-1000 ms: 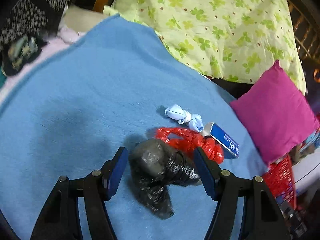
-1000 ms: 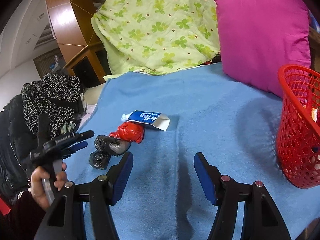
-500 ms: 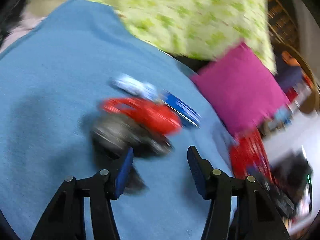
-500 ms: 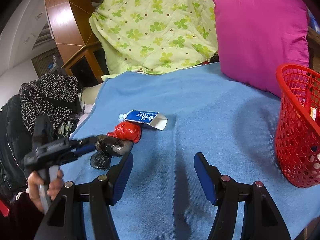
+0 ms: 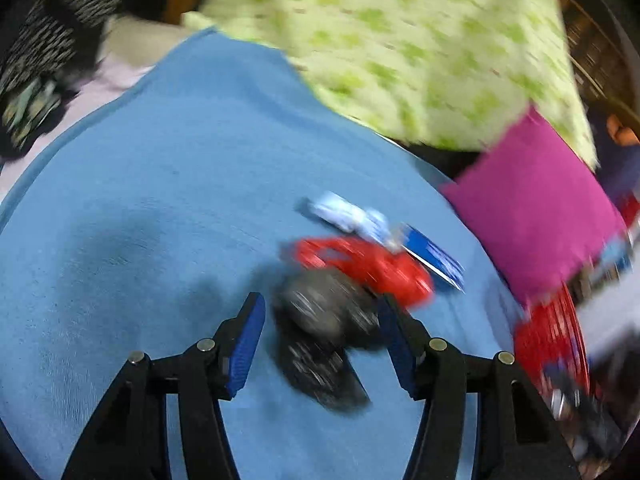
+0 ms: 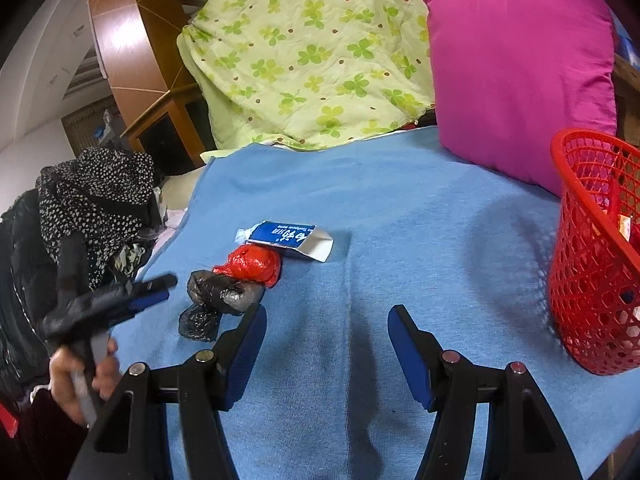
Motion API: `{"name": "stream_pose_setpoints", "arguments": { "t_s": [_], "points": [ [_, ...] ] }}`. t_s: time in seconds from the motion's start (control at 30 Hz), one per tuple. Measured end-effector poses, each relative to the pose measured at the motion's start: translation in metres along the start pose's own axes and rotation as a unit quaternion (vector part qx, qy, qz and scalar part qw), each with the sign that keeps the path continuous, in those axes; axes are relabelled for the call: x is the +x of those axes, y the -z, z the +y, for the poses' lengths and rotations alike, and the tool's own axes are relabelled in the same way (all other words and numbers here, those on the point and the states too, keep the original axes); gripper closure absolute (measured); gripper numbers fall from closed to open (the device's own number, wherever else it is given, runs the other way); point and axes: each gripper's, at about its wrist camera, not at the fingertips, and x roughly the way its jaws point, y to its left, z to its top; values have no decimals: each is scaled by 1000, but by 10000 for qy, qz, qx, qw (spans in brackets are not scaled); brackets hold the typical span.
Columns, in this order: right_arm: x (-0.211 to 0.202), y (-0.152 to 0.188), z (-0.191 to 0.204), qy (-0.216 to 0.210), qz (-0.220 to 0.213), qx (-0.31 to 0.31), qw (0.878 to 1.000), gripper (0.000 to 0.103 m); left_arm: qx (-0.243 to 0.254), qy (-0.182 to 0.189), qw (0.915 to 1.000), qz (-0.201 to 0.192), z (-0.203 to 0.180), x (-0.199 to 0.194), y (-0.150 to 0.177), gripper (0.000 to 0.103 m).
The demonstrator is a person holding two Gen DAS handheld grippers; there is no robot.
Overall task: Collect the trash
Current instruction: 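Close the right tool on the black plastic bag and lift it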
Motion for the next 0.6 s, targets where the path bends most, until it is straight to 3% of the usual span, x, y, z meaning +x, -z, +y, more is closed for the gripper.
{"name": "stream_pose_setpoints", "arguments": {
  "t_s": [0.17, 0.27, 0.43, 0.6],
  "points": [
    [2, 3, 0, 43, 48, -41, 10000, 36, -702, 306, 9969, 164, 16, 24, -8, 43],
    [2, 4, -2, 115, 52, -75, 9999, 36, -767, 606, 9949, 268, 9, 33, -6, 43],
    [2, 4, -8, 190, 40, 16, 9998, 36, -241, 811, 9947, 585, -18, 38, 8, 43],
    [-2, -1, -16, 156, -57, 221, 9996, 36, 678, 1420, 9825, 993, -53, 20, 32, 43]
  ]
}}
